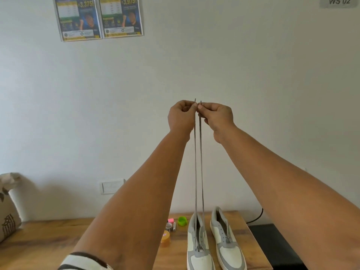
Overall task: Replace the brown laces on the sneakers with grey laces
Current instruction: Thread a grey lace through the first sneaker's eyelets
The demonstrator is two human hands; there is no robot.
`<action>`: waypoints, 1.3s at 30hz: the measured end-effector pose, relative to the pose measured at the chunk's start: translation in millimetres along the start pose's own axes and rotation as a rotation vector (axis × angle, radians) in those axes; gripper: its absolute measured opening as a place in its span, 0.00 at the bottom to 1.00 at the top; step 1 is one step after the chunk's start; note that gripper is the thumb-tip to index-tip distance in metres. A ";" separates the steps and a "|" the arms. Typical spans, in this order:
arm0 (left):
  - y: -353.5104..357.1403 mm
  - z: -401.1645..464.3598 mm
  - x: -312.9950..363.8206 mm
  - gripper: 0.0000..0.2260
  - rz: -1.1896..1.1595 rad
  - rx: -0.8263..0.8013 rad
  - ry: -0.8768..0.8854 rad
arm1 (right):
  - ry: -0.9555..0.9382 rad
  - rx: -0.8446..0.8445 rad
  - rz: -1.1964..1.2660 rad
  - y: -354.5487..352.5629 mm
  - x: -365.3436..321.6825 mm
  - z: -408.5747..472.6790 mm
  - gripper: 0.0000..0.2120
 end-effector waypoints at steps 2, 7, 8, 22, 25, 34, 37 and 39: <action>-1.7 0.9 1.5 0.03 0.041 -0.013 0.015 | -0.016 0.006 -0.029 -1.2 -0.9 2.4 0.04; -2.7 2.2 1.5 0.03 0.077 -0.039 0.021 | 0.007 -0.020 -0.030 -7.2 -1.0 7.2 0.05; -2.1 1.6 0.8 0.03 0.074 -0.042 0.019 | 0.016 -0.035 -0.029 -8.1 -0.4 7.5 0.06; -5.6 -64.3 -101.9 0.02 0.251 -0.265 -0.196 | 0.296 -0.208 -0.175 -36.1 105.0 -42.5 0.08; -1.9 -97.4 -171.9 0.04 0.336 -0.349 -0.378 | 0.445 -0.190 -0.188 -44.8 172.0 -69.6 0.08; -9.7 -197.3 -332.0 0.07 0.404 -0.266 -0.814 | 0.786 -0.131 -0.260 -50.2 335.6 -159.4 0.05; -6.7 -210.0 -365.9 0.06 0.430 -0.290 -0.856 | 0.784 -0.295 -0.652 -46.0 370.5 -187.2 0.02; -3.8 -211.4 -380.8 0.04 0.490 -0.331 -0.826 | 0.781 -0.337 -0.722 -44.4 390.6 -195.4 0.05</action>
Point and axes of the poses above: each hand's wrist, its own z-axis towards the middle knuckle, its own y-axis out of the palm, x = y × z, the point moved 1 cm from there along z, towards the middle knuckle, and after that the axes turned 15 degrees about -x, right-handed, at the moved point
